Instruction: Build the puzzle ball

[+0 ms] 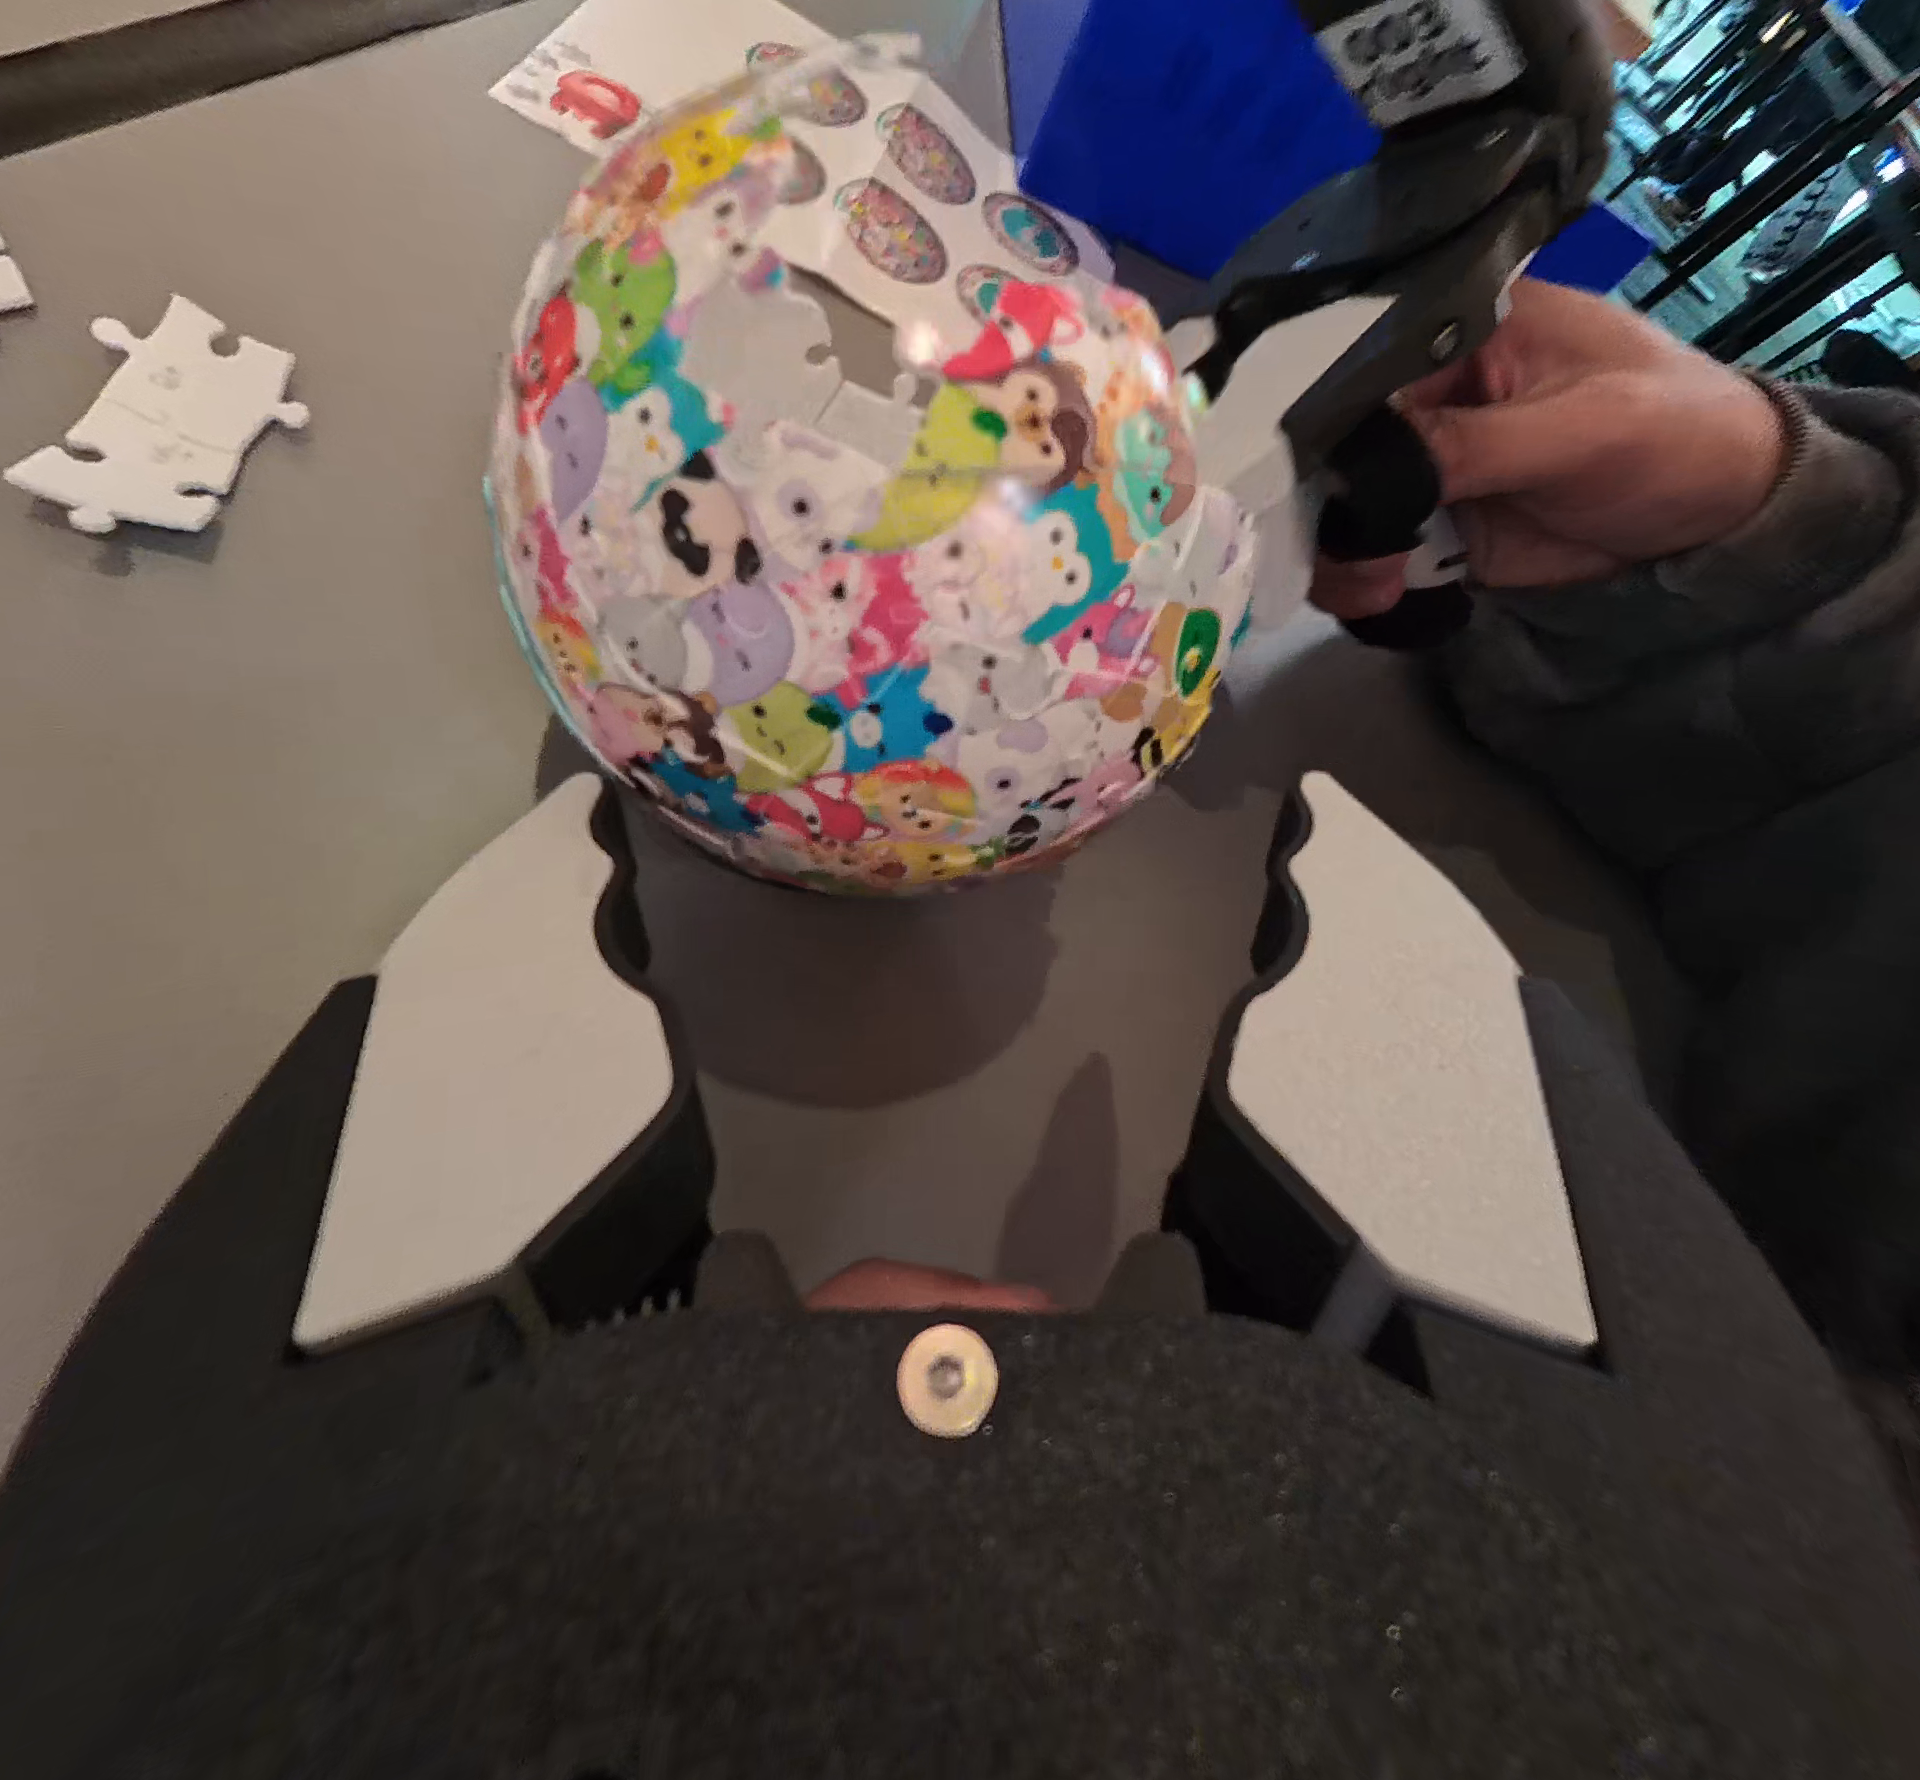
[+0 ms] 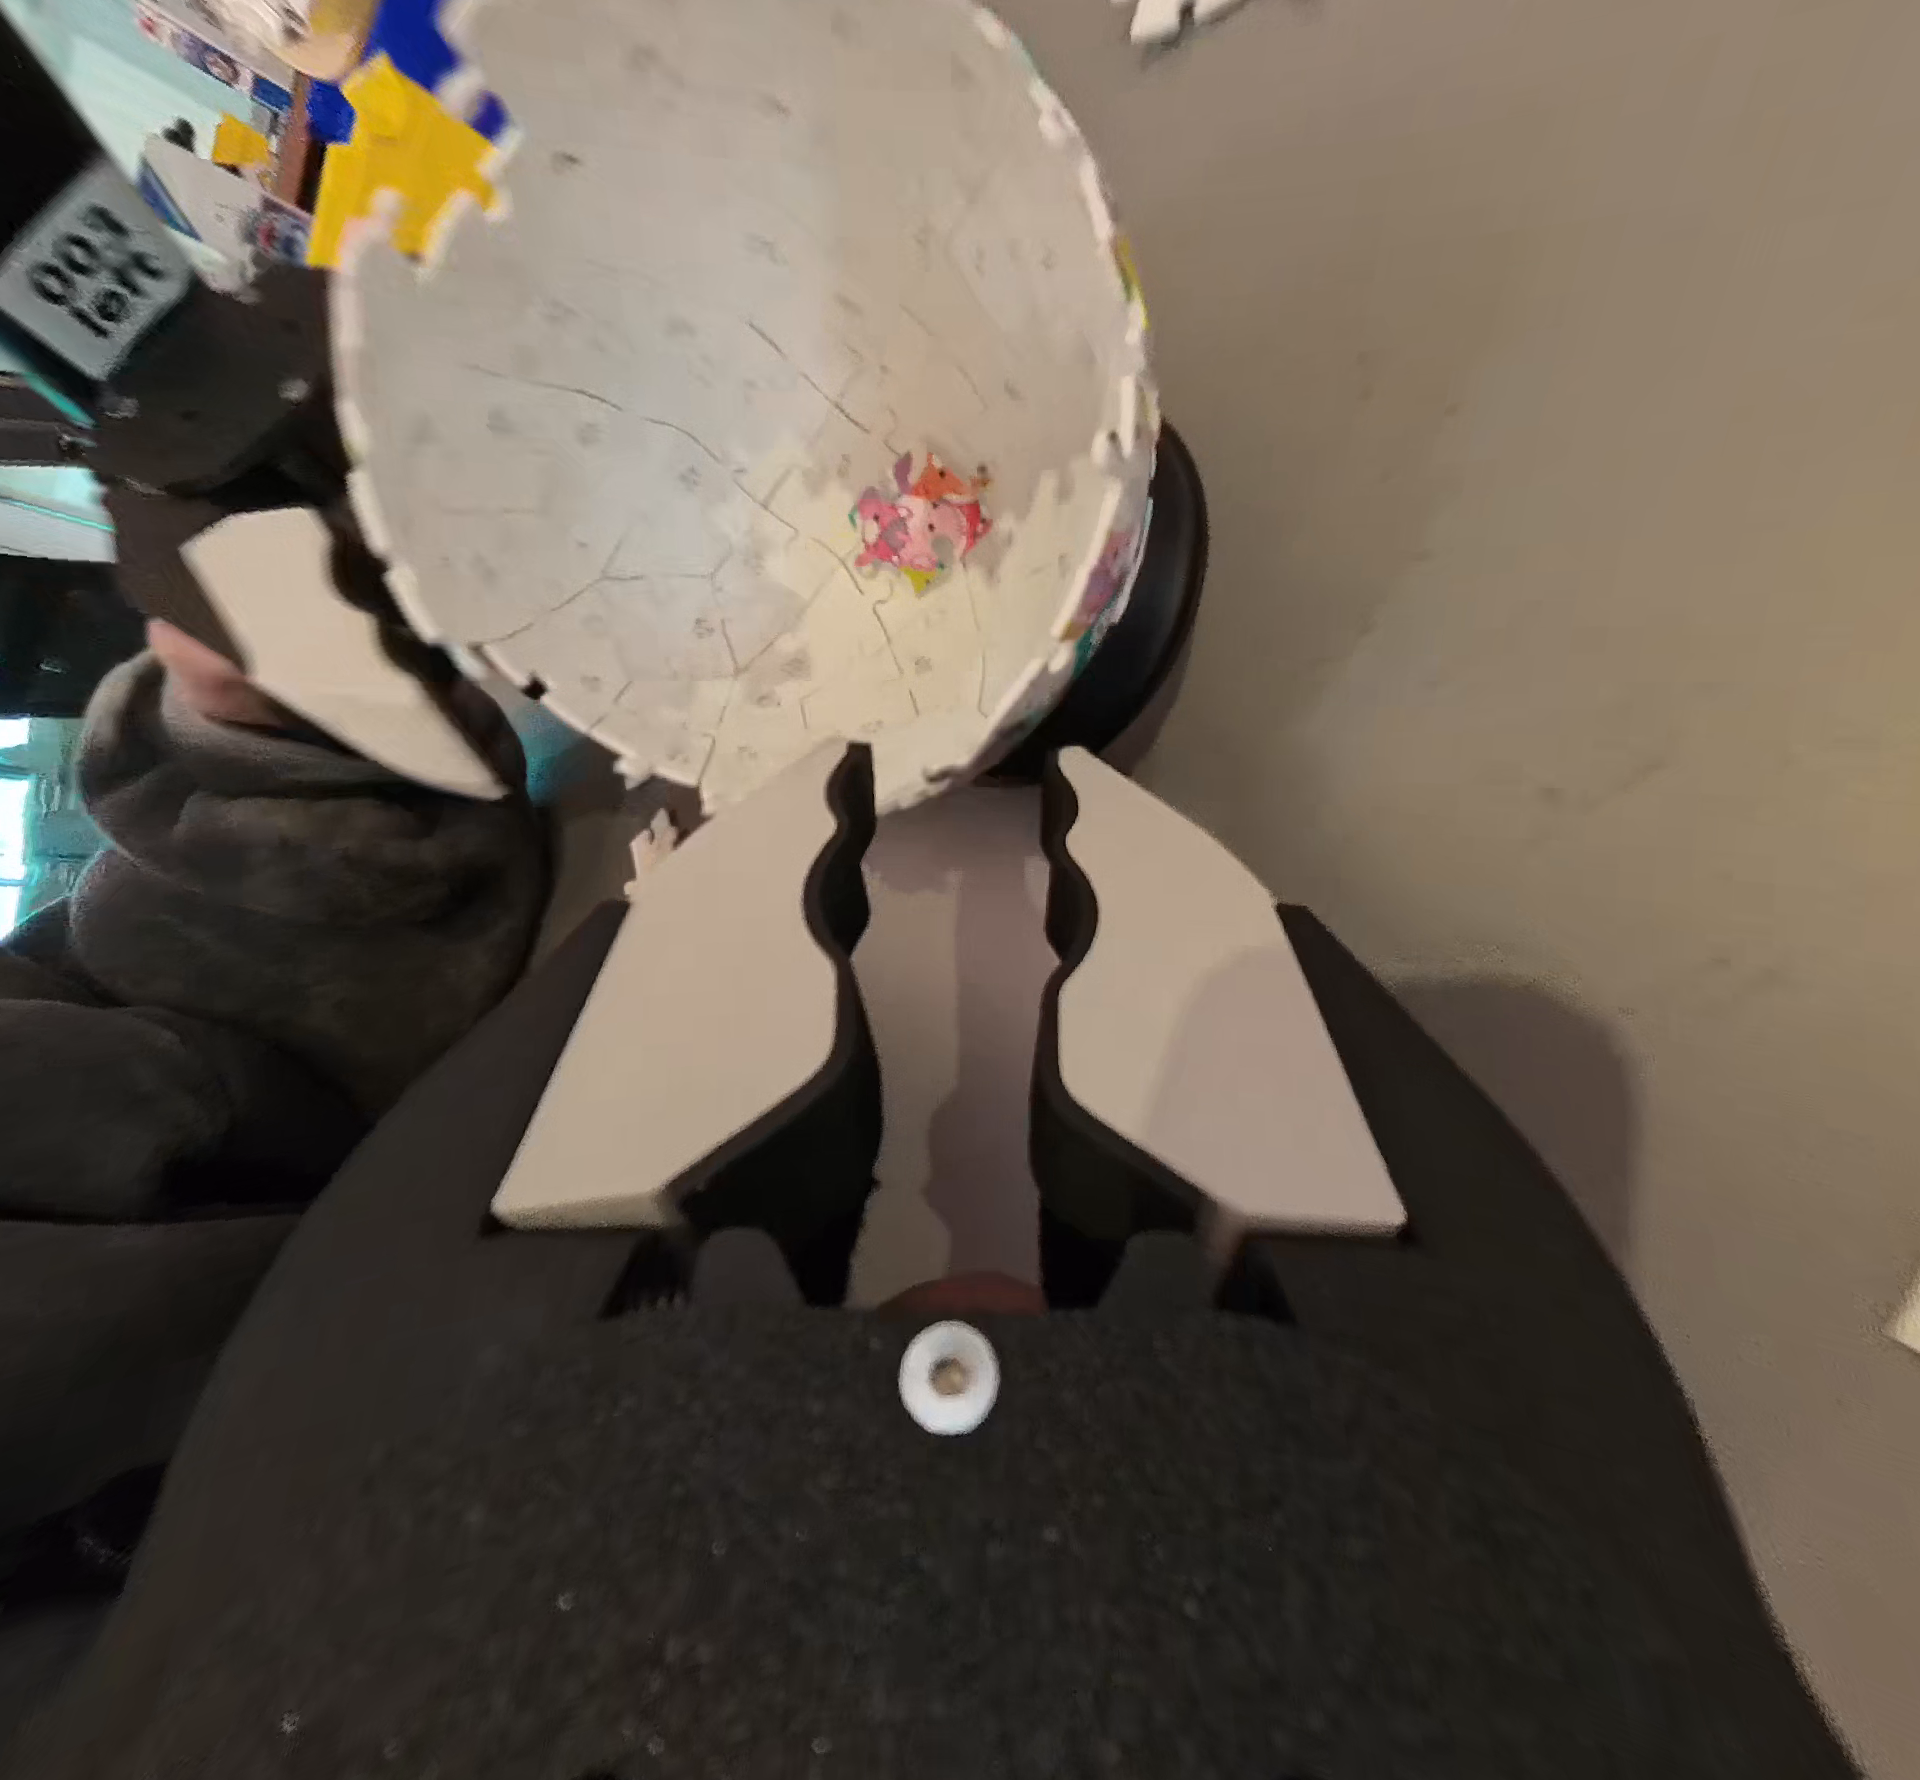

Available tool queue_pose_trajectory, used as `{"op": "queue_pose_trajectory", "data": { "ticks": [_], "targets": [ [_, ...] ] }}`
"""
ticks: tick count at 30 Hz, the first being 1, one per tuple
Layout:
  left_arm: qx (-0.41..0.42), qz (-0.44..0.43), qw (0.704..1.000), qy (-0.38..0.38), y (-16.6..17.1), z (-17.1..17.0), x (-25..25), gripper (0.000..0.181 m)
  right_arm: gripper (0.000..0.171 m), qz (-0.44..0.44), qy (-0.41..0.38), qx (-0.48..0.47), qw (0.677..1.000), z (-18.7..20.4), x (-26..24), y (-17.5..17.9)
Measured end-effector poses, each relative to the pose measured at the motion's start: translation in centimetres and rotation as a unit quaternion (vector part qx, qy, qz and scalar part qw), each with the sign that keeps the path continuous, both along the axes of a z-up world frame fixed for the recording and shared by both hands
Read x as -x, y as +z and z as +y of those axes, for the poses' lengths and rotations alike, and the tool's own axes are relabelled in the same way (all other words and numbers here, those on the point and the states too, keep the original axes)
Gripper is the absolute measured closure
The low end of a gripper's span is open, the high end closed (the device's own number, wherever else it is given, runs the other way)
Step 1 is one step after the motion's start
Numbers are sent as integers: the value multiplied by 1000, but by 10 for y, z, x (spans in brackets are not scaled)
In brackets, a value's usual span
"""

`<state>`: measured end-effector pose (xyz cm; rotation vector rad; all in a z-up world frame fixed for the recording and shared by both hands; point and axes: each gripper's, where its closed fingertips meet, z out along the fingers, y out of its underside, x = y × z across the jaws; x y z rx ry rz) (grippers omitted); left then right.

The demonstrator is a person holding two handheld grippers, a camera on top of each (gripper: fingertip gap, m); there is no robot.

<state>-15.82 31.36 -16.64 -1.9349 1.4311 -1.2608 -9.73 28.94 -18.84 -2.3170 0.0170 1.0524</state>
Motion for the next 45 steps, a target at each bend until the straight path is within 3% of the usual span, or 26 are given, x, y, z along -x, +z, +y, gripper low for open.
{"op": "queue_pose_trajectory", "data": {
  "ticks": [5,10,15,18,33,45],
  "targets": [
    [15,8,1000,6,-7,-2,-4,68,139,-79,12,-153,985,2,-23,33],
    [35,-4,999,17,-6,-4,-3,69,129,-257,73,-333,904,3,-26,40],
    [34,-9,999,22,-4,-6,0,70,132,-220,95,-322,916,3,-15,27],
    [37,-16,999,21,-1,-6,0,70,137,-241,109,-312,912,3,-15,17],
    [23,-36,999,29,21,1,3,67,134,-286,144,-271,908,1,-1,-7],
    [3,-44,999,24,37,5,-4,61,133,-251,167,-225,926,-3,15,-16]
  ]
}}
